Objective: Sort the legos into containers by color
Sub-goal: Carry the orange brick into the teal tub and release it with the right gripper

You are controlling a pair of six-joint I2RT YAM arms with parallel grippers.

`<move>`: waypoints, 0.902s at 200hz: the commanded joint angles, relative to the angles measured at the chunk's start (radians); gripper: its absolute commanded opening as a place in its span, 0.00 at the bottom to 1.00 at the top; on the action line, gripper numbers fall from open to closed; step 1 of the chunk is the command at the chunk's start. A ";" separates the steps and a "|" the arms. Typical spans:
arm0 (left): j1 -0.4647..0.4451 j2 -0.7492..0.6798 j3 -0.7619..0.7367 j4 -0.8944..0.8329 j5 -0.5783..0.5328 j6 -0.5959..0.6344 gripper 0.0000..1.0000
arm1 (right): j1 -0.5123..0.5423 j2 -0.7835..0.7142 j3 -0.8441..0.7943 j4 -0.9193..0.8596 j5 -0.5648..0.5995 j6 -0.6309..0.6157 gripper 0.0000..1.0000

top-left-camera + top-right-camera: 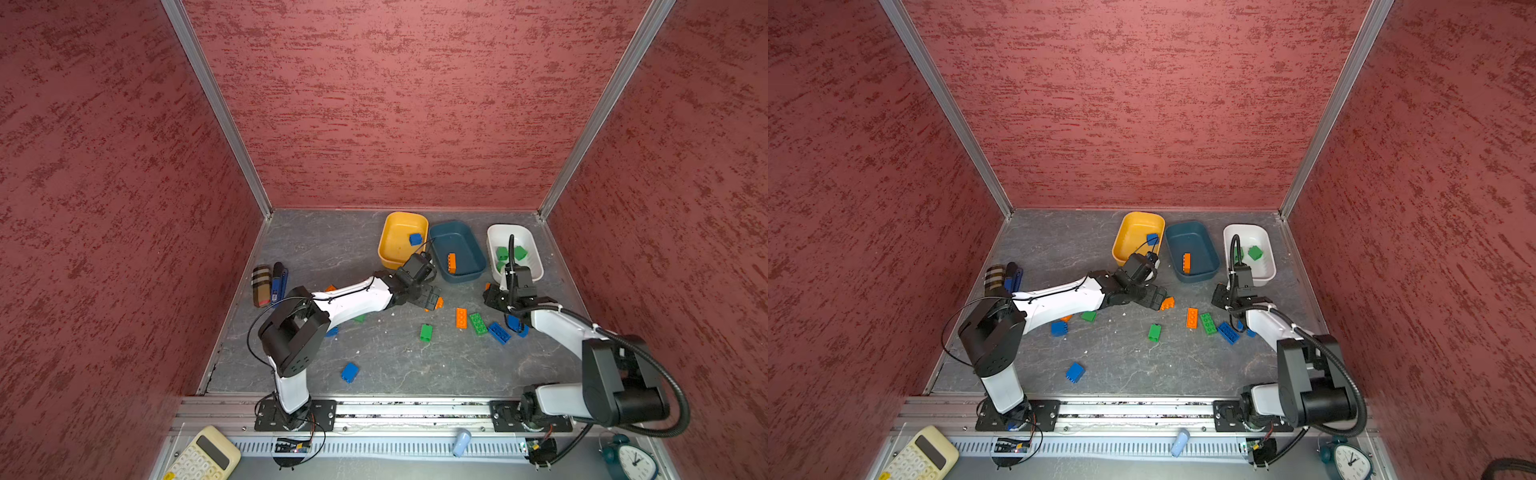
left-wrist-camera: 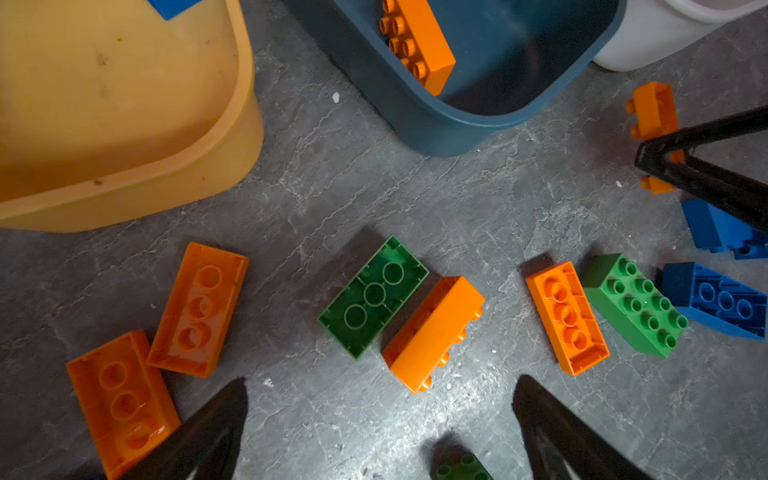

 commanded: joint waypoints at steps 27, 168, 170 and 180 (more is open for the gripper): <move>-0.014 0.059 0.062 -0.064 0.002 -0.078 0.99 | 0.008 -0.092 -0.021 0.300 -0.246 -0.010 0.28; -0.045 0.223 0.256 -0.202 0.095 0.038 0.78 | 0.027 0.457 0.489 0.091 -0.099 -0.022 0.43; -0.045 0.223 0.257 -0.202 0.093 0.039 0.77 | 0.026 0.460 0.491 0.089 -0.098 -0.022 0.44; -0.052 0.226 0.263 -0.206 0.088 0.045 0.74 | 0.028 0.474 0.517 0.065 -0.088 -0.026 0.50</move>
